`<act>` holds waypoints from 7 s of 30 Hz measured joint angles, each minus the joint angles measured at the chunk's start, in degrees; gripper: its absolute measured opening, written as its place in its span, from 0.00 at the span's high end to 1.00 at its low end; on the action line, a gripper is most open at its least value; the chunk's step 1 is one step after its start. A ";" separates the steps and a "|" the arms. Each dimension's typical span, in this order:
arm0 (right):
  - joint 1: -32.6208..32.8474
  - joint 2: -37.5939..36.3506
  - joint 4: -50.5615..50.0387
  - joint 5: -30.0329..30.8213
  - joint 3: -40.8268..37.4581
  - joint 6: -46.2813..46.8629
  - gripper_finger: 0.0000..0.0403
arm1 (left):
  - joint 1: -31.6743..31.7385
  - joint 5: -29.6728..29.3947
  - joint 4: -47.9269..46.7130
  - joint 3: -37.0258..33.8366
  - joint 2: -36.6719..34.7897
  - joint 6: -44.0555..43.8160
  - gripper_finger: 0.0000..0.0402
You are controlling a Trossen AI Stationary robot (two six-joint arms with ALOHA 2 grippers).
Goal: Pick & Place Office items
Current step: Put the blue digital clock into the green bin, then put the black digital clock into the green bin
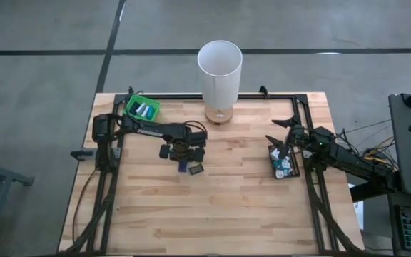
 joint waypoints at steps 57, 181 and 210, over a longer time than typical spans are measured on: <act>-0.01 -0.01 -0.01 0.00 -0.01 0.00 0.14 | 30.75 -15.47 -16.47 0.00 -21.90 10.45 0.58; 0.00 0.00 -0.01 -0.02 -0.01 0.00 0.14 | -12.70 -12.97 28.23 -12.48 -19.43 61.04 0.45; 0.01 -0.01 0.01 -0.02 -0.01 0.00 0.14 | -13.27 -11.81 38.62 -16.28 -10.88 60.65 0.35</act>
